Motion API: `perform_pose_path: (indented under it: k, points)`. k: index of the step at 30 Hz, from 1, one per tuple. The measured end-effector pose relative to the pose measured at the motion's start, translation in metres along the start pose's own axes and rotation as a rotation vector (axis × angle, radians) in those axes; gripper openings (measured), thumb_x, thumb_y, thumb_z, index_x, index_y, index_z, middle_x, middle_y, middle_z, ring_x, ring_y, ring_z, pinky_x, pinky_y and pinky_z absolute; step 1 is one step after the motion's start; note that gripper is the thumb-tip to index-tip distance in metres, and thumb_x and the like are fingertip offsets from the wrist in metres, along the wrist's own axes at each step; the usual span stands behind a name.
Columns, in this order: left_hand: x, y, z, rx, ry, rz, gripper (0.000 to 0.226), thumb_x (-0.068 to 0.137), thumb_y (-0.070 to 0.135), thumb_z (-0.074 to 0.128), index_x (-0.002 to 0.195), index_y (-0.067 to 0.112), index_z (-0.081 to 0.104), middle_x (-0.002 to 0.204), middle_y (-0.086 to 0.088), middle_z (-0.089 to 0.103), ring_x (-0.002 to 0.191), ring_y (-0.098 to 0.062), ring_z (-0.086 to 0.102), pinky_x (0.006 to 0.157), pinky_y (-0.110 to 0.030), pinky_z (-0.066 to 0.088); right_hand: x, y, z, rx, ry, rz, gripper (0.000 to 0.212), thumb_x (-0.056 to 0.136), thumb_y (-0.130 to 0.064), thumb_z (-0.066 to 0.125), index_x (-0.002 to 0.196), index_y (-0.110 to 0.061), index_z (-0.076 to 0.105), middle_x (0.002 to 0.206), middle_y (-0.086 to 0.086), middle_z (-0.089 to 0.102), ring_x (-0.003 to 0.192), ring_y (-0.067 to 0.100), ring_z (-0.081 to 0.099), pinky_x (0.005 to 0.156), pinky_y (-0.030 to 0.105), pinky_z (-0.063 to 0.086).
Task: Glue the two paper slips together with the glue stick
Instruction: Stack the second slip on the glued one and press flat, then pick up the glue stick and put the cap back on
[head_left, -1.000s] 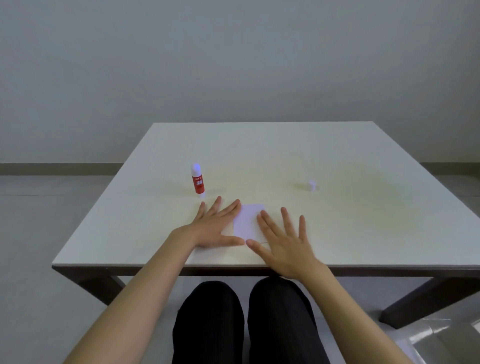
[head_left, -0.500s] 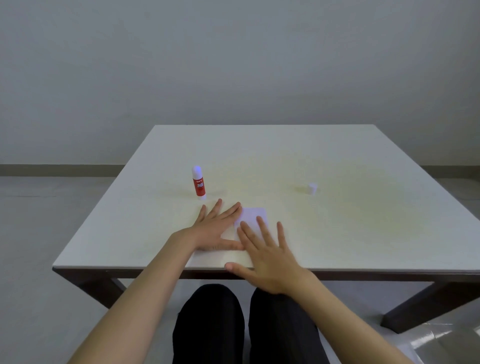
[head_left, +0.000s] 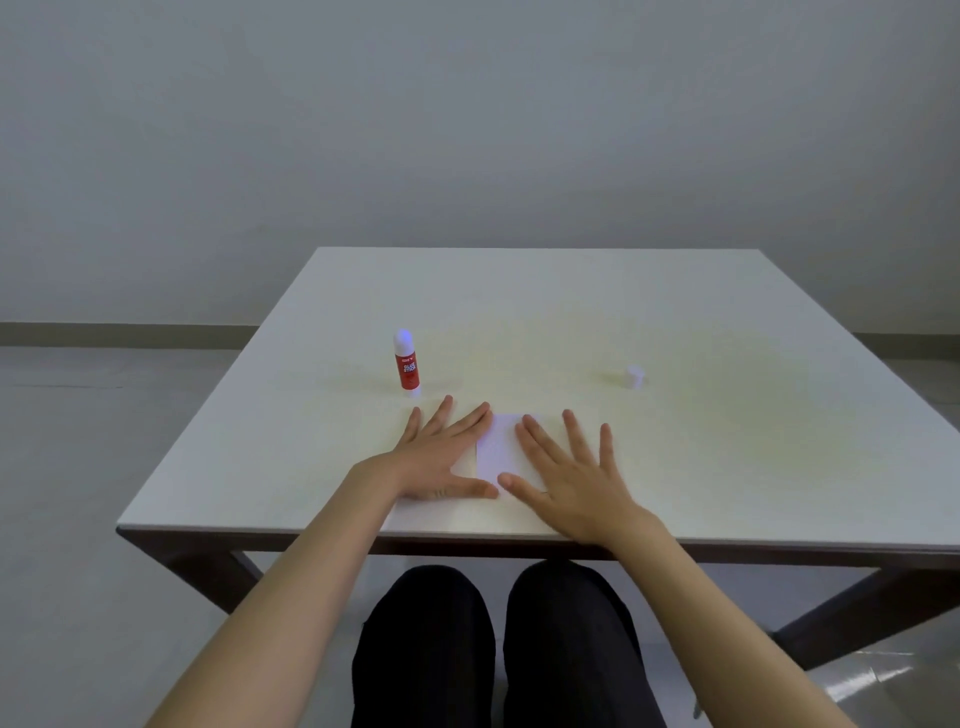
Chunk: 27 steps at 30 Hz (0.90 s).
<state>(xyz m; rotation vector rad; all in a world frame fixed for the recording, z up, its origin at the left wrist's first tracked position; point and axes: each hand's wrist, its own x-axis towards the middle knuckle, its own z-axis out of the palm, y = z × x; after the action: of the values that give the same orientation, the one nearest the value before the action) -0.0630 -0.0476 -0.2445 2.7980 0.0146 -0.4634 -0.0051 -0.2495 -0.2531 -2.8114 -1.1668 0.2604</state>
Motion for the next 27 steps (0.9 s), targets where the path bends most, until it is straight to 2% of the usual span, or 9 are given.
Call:
perform_pose_path:
  k: [4,6,8,10,13,17,20,24,27]
  points:
    - [0.000,-0.002,0.002,-0.055,0.030,0.003,0.105,0.077,0.072,0.050,0.151,0.032,-0.013,0.157,0.022,-0.018,0.142,-0.012,-0.030,0.116,-0.045,-0.020,0.001,0.001,0.008,-0.005,0.077,-0.003,0.085,0.082,-0.075,0.006,0.150,-0.026,-0.009,0.159,-0.012,-0.020,0.146,0.022,-0.021,0.114,0.055,-0.014]
    - [-0.004,-0.003,0.003,-0.211,0.129,0.026,0.103,0.077,0.066,0.058,0.152,0.033,-0.004,0.159,0.021,-0.005,0.146,-0.007,-0.018,0.118,-0.039,-0.014,-0.001,0.002,0.011,-0.003,0.121,-0.013,0.089,0.077,-0.077,-0.001,0.149,-0.027,-0.014,0.157,-0.010,-0.025,0.146,0.022,-0.021,0.114,0.055,-0.013]
    - [-0.009,-0.003,0.007,-0.494,0.382,0.048,0.090,0.077,0.052,0.069,0.150,0.034,0.020,0.156,0.017,0.024,0.145,-0.003,0.015,0.118,-0.026,0.008,-0.002,0.004,0.012,0.003,0.159,-0.020,0.086,0.076,-0.077,-0.004,0.147,-0.031,-0.021,0.155,-0.009,-0.029,0.146,0.023,-0.021,0.114,0.054,-0.012]
    - [-0.013,-0.002,0.012,-0.694,0.784,-0.001,0.064,0.074,0.036,0.077,0.132,0.029,0.049,0.126,0.014,0.054,0.119,0.001,0.049,0.099,-0.013,0.033,-0.004,0.004,0.013,0.028,0.195,-0.022,0.081,0.078,-0.076,-0.003,0.144,-0.035,-0.027,0.155,-0.008,-0.033,0.146,0.023,-0.021,0.115,0.053,-0.010]
    - [-0.008,-0.006,0.007,-0.758,1.266,-0.256,0.044,0.074,0.023,0.079,0.112,0.019,0.055,0.098,0.007,0.053,0.088,-0.007,0.053,0.076,-0.023,0.043,-0.005,0.004,0.013,0.074,0.225,-0.019,0.081,0.078,-0.077,-0.004,0.142,-0.036,-0.030,0.154,-0.008,-0.035,0.146,0.023,-0.022,0.116,0.051,-0.008]
    - [0.014,-0.016,-0.015,-0.904,1.226,-0.428,0.071,0.075,0.022,0.079,0.135,0.012,0.043,0.120,0.000,0.049,0.110,-0.012,0.050,0.091,-0.029,0.044,-0.005,0.004,0.012,0.106,0.221,-0.009,0.081,0.078,-0.077,-0.003,0.143,-0.036,-0.029,0.154,-0.008,-0.035,0.146,0.022,-0.022,0.117,0.050,-0.006]
    - [0.027,-0.020,-0.019,-0.941,1.165,-0.455,0.067,0.079,0.018,0.075,0.138,0.007,0.045,0.132,-0.007,0.057,0.122,-0.019,0.054,0.103,-0.036,0.043,-0.006,0.004,0.011,0.122,0.218,0.002,0.082,0.078,-0.077,-0.002,0.143,-0.036,-0.027,0.154,-0.008,-0.034,0.146,0.022,-0.022,0.117,0.049,-0.006]
    - [0.030,-0.020,-0.022,-0.827,1.190,-0.473,0.004,0.084,0.016,0.063,0.084,0.013,0.067,0.080,-0.004,0.072,0.071,-0.010,0.063,0.066,-0.023,0.042,-0.005,0.004,0.011,0.126,0.211,-0.002,0.083,0.076,-0.078,-0.003,0.145,-0.035,-0.025,0.154,-0.008,-0.033,0.146,0.022,-0.022,0.117,0.048,-0.008]
    - [0.024,-0.014,-0.023,-0.849,1.194,-0.465,0.013,0.082,0.020,0.065,0.071,0.013,0.064,0.065,-0.001,0.070,0.064,-0.013,0.059,0.061,-0.020,0.039,-0.005,0.005,0.012,0.130,0.217,-0.007,0.084,0.077,-0.079,-0.001,0.146,-0.036,-0.021,0.155,-0.008,-0.031,0.146,0.020,-0.022,0.117,0.045,-0.009]
